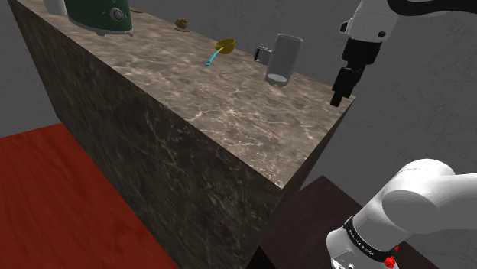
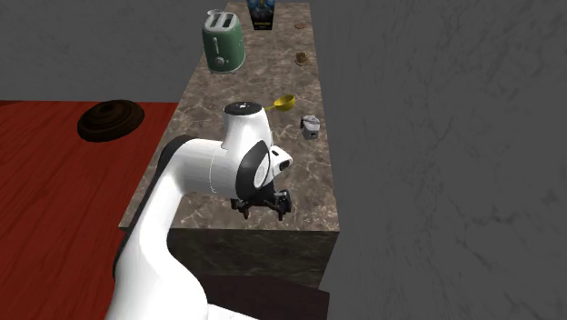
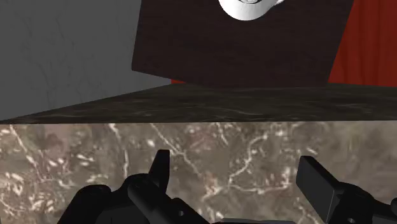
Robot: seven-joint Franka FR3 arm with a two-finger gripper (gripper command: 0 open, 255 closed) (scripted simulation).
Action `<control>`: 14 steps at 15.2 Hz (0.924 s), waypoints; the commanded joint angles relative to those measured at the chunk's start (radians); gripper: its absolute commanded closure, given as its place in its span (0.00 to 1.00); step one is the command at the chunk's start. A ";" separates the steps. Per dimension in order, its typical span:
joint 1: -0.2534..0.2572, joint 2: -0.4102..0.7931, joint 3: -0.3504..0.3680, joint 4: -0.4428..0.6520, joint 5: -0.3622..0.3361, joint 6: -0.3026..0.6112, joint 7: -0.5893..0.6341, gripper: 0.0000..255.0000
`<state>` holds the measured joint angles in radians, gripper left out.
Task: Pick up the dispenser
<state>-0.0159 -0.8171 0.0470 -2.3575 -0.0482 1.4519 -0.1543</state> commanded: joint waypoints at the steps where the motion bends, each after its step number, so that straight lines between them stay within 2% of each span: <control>1: 0.000 0.000 0.000 0.000 0.000 0.000 0.000 0.00; 8: -0.002 0.246 -0.050 0.164 -0.012 0.127 -0.075 0.00; 14: 0.001 0.459 -0.085 0.350 0.001 0.189 -0.142 0.00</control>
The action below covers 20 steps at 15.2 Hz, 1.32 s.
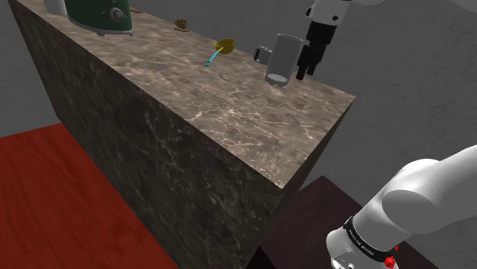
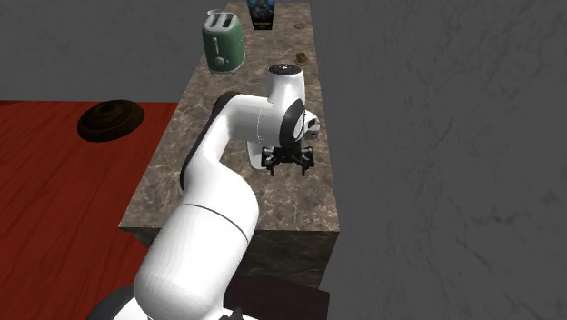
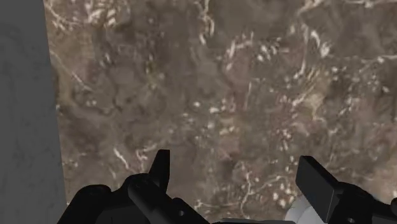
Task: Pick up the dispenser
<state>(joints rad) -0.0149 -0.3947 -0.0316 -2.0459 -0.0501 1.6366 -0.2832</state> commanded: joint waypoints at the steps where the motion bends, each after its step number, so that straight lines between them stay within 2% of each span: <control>1: 0.001 0.072 -0.011 0.074 0.007 0.010 -0.024 0.00; 6: 0.001 0.254 -0.032 0.275 0.035 0.020 -0.082 0.00; 11: -0.006 0.450 -0.046 0.523 0.073 -0.007 -0.137 0.00; 14: -0.016 0.582 -0.049 0.710 0.100 -0.047 -0.166 0.00; 17: -0.032 0.741 -0.047 0.951 0.128 -0.117 -0.189 0.00; 18: -0.034 0.764 -0.046 0.989 0.132 -0.129 -0.192 0.00; 20: -0.032 0.746 -0.045 0.932 0.130 -0.091 -0.193 0.00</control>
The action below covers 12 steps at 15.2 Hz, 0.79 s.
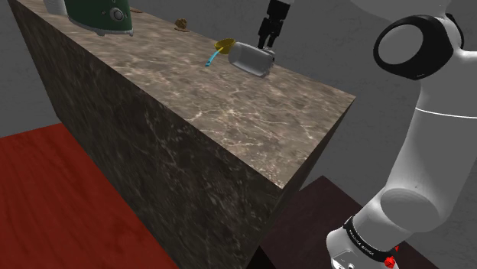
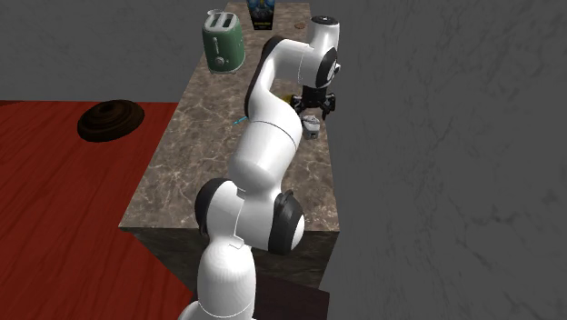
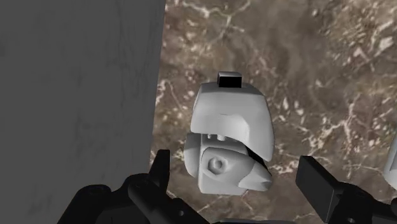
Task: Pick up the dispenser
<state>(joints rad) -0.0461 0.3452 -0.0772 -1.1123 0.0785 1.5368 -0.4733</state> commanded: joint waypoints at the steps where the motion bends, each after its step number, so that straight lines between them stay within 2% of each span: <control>1: 0.000 -0.002 0.000 -0.027 0.001 0.027 -0.004 0.00; 5: 0.003 -0.031 0.000 -0.133 -0.001 0.104 -0.007 0.00; 7: 0.003 -0.031 0.000 -0.133 -0.001 0.104 -0.007 0.00; 8: 0.003 -0.030 0.000 -0.132 -0.001 0.103 -0.007 1.00; 12: 0.002 -0.029 0.000 -0.130 -0.001 0.102 -0.008 1.00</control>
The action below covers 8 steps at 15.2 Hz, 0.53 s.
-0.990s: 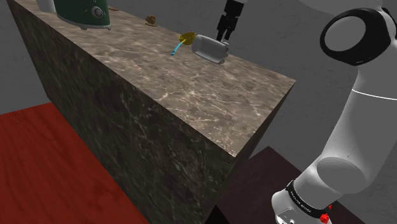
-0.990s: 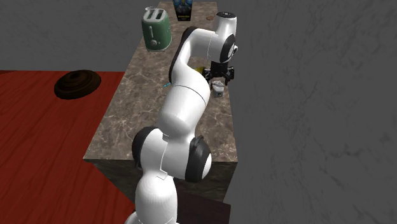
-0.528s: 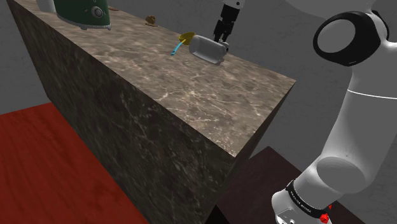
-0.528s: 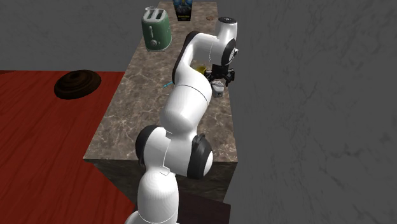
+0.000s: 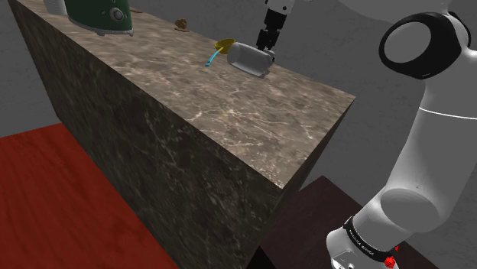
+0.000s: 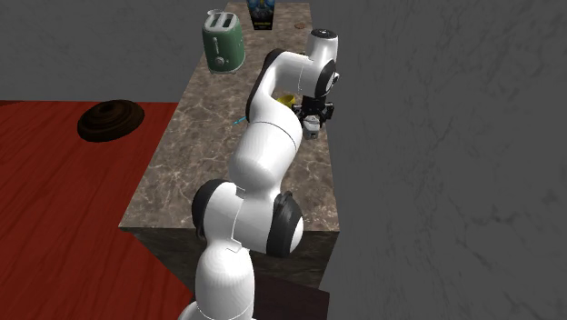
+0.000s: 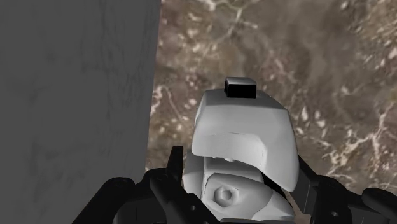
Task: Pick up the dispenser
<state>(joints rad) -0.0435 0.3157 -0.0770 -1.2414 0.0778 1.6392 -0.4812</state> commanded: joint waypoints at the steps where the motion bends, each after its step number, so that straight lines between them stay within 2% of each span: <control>1: 0.000 0.001 0.000 0.000 0.000 0.000 0.000 1.00; 5: 0.001 -0.001 0.000 -0.004 -0.001 0.002 0.001 1.00; 8: -0.002 0.016 0.000 0.063 0.001 -0.048 0.003 1.00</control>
<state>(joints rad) -0.0447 0.3256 -0.0773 -1.2008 0.0782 1.6074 -0.4794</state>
